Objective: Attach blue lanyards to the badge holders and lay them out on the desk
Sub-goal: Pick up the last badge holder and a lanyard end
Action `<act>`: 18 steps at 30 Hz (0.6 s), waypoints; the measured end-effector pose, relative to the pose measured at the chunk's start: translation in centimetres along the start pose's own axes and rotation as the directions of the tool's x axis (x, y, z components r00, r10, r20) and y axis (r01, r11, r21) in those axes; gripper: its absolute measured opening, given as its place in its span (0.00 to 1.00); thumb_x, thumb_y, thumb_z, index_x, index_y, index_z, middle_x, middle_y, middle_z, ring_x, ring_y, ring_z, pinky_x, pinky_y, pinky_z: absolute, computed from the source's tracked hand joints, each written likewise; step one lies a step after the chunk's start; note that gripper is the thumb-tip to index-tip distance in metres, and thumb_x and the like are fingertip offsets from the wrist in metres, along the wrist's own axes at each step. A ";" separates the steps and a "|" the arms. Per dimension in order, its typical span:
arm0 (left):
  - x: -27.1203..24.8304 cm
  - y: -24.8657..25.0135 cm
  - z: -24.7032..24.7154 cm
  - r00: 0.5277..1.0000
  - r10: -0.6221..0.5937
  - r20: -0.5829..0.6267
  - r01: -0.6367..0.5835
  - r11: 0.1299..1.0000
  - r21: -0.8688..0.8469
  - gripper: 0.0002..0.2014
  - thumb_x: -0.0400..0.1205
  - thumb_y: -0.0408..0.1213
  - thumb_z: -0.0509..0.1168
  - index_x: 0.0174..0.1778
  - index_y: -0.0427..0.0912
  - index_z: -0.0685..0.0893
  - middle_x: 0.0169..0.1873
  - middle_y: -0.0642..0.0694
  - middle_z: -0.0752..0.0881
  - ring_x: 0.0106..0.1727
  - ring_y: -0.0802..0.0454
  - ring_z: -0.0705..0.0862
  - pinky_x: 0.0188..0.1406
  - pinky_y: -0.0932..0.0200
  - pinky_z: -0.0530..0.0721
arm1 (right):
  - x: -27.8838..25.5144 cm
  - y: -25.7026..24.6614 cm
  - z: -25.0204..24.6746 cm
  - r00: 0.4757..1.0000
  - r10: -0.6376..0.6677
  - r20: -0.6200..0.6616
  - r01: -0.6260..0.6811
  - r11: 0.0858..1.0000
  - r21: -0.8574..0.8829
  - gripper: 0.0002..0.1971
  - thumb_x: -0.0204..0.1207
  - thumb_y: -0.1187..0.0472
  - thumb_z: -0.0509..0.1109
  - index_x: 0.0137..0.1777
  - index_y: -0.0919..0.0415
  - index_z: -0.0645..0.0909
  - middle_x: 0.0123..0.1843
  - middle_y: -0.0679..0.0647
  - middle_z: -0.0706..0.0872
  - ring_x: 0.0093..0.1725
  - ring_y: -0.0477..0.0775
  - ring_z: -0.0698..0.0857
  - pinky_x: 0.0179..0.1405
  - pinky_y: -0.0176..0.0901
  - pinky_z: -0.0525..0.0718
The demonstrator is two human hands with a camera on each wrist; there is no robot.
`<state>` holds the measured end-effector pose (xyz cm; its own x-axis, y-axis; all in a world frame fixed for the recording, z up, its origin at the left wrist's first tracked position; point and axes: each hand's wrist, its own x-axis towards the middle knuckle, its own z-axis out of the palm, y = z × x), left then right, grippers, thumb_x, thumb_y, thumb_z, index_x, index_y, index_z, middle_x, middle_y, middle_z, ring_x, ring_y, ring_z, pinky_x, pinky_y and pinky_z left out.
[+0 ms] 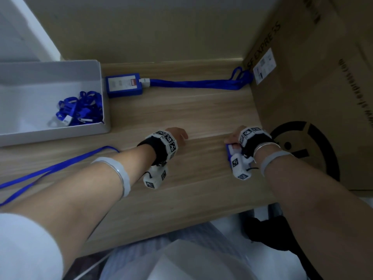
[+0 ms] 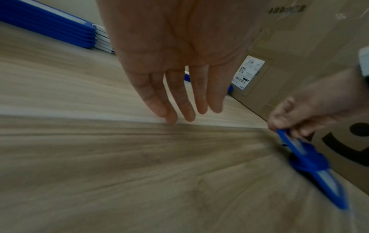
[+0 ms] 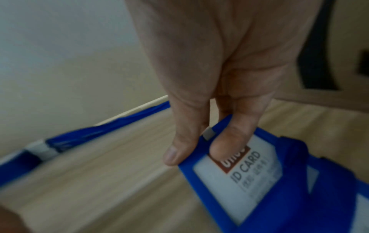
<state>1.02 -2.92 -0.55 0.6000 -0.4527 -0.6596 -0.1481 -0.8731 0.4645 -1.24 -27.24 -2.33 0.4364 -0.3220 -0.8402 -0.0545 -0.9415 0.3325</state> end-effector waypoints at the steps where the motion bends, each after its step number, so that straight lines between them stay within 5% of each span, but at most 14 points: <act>1: -0.2 0.1 -0.1 0.999 0.015 0.041 -0.013 0.999 -0.051 0.18 0.83 0.29 0.59 0.70 0.36 0.77 0.71 0.37 0.76 0.72 0.41 0.75 0.72 0.52 0.72 | 2.4 -0.4 -0.5 0.999 -0.022 -0.048 0.021 1.000 -0.023 0.06 0.75 0.46 0.70 0.36 0.39 0.80 0.55 0.55 0.87 0.51 0.61 0.86 0.55 0.59 0.86; 2: -0.3 0.1 -0.2 0.997 0.032 0.073 -0.025 0.995 -0.095 0.18 0.83 0.28 0.59 0.70 0.35 0.77 0.71 0.35 0.76 0.73 0.40 0.74 0.72 0.51 0.72 | 2.3 -1.5 -1.4 0.996 -0.043 -0.073 0.043 0.999 -0.008 0.03 0.76 0.47 0.68 0.45 0.33 0.81 0.63 0.56 0.84 0.57 0.62 0.84 0.58 0.59 0.84; 4: -0.8 0.0 -0.2 0.996 0.043 0.079 -0.032 0.989 -0.142 0.18 0.83 0.31 0.61 0.70 0.37 0.77 0.70 0.36 0.78 0.71 0.40 0.76 0.71 0.51 0.73 | -0.5 -4.2 -3.5 0.982 -0.081 -0.171 0.114 0.975 0.193 0.21 0.82 0.52 0.62 0.73 0.34 0.68 0.77 0.55 0.70 0.72 0.64 0.74 0.69 0.59 0.77; 6: -1.2 0.0 -0.1 0.998 0.032 0.059 -0.020 0.983 -0.184 0.21 0.81 0.38 0.65 0.70 0.39 0.76 0.69 0.38 0.79 0.70 0.40 0.77 0.72 0.50 0.74 | -2.5 -6.5 -4.9 0.965 -0.132 -0.226 0.205 0.917 0.342 0.27 0.84 0.54 0.60 0.81 0.40 0.57 0.83 0.55 0.60 0.79 0.64 0.65 0.74 0.60 0.70; 9: -1.9 -0.3 0.0 0.998 0.037 0.060 -0.020 0.965 -0.261 0.26 0.79 0.38 0.68 0.73 0.38 0.71 0.69 0.36 0.79 0.70 0.40 0.77 0.71 0.49 0.73 | -2.8 -8.6 -6.3 0.935 -0.195 -0.297 0.327 0.799 0.504 0.31 0.82 0.56 0.64 0.82 0.43 0.55 0.83 0.55 0.60 0.80 0.63 0.64 0.76 0.58 0.69; 11: -2.1 -1.2 -0.3 0.999 0.025 0.045 -0.009 0.949 -0.315 0.27 0.79 0.31 0.67 0.74 0.36 0.69 0.68 0.34 0.79 0.68 0.38 0.78 0.68 0.48 0.74 | -4.6 -9.9 -6.8 0.924 -0.239 -0.297 0.379 0.665 0.644 0.28 0.81 0.58 0.65 0.80 0.56 0.64 0.74 0.58 0.74 0.74 0.63 0.74 0.65 0.50 0.80; 14: -2.4 -2.8 -0.8 1.000 -0.001 -0.002 0.000 0.925 -0.379 0.23 0.80 0.28 0.66 0.70 0.32 0.71 0.66 0.31 0.79 0.66 0.36 0.79 0.64 0.46 0.77 | -4.9 -11.3 -7.0 0.926 -0.200 -0.321 0.373 0.348 0.860 0.13 0.78 0.62 0.69 0.58 0.69 0.81 0.52 0.59 0.83 0.51 0.57 0.87 0.46 0.39 0.86; 16: -2.6 -3.7 -1.1 1.000 -0.024 -0.005 0.019 0.891 -0.453 0.22 0.80 0.26 0.64 0.70 0.31 0.71 0.66 0.30 0.79 0.66 0.34 0.79 0.63 0.46 0.78 | -5.4 -12.1 -7.0 0.928 -0.195 -0.319 0.363 0.274 0.891 0.05 0.77 0.67 0.70 0.51 0.66 0.83 0.53 0.60 0.83 0.48 0.55 0.86 0.45 0.40 0.88; 18: -2.8 -4.5 -1.5 0.998 -0.057 -0.001 0.047 0.844 -0.535 0.22 0.80 0.23 0.63 0.71 0.30 0.70 0.67 0.28 0.78 0.67 0.33 0.79 0.62 0.45 0.79 | -5.7 -12.7 -7.2 0.904 -0.168 -0.392 0.426 0.279 0.861 0.14 0.76 0.70 0.70 0.61 0.66 0.80 0.55 0.57 0.80 0.43 0.52 0.85 0.33 0.34 0.87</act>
<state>1.21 2.54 0.09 0.6085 -0.4024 -0.6840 0.3237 -0.6611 0.6769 3.43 -12.70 1.31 0.7562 -0.0935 -0.6476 -0.6028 -0.4847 -0.6338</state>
